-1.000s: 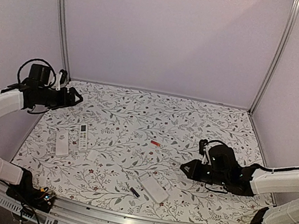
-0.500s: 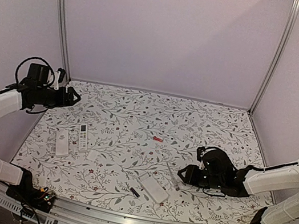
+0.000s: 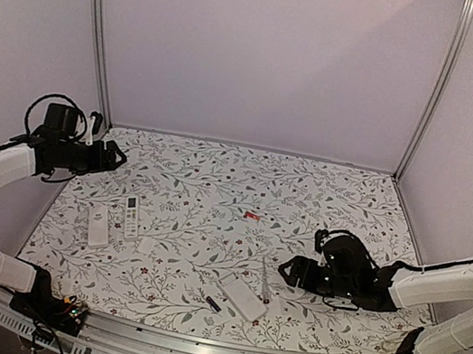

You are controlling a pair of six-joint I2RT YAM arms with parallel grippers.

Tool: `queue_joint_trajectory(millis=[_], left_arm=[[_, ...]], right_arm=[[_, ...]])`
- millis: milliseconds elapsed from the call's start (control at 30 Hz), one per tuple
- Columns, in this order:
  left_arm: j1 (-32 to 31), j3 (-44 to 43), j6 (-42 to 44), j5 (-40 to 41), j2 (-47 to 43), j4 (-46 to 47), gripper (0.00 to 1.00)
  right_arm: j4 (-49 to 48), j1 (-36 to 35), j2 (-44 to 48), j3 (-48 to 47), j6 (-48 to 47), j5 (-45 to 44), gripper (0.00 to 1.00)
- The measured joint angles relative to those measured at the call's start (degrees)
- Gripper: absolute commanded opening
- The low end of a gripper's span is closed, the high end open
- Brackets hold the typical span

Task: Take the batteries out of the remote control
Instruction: Place the screwdriver at the center of the board, then pick up the remote control from the center of the board.

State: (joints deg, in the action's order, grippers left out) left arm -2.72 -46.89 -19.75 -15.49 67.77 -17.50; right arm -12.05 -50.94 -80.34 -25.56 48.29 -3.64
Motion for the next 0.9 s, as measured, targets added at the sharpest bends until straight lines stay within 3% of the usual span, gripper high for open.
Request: queue_joint_trajectory(millis=[100,633,900], left_arm=[[-0.3,0.3,-0.4,1.1,0.2,-0.4,0.83],[-14.2,3.7,-11.7,12.2,12.0,-3.0,0.83],[-15.2,3.7,-14.9,14.1,18.7,-3.4,0.79]], right_arm=[[0.9,0.0,2.1,-0.4,-0.9,-1.6,0.98],[1.5,0.6,18.7,-2.6,-8.5,-14.5,0.99],[1.6,0.7,19.0,-2.6,-9.3,-16.7,0.99]])
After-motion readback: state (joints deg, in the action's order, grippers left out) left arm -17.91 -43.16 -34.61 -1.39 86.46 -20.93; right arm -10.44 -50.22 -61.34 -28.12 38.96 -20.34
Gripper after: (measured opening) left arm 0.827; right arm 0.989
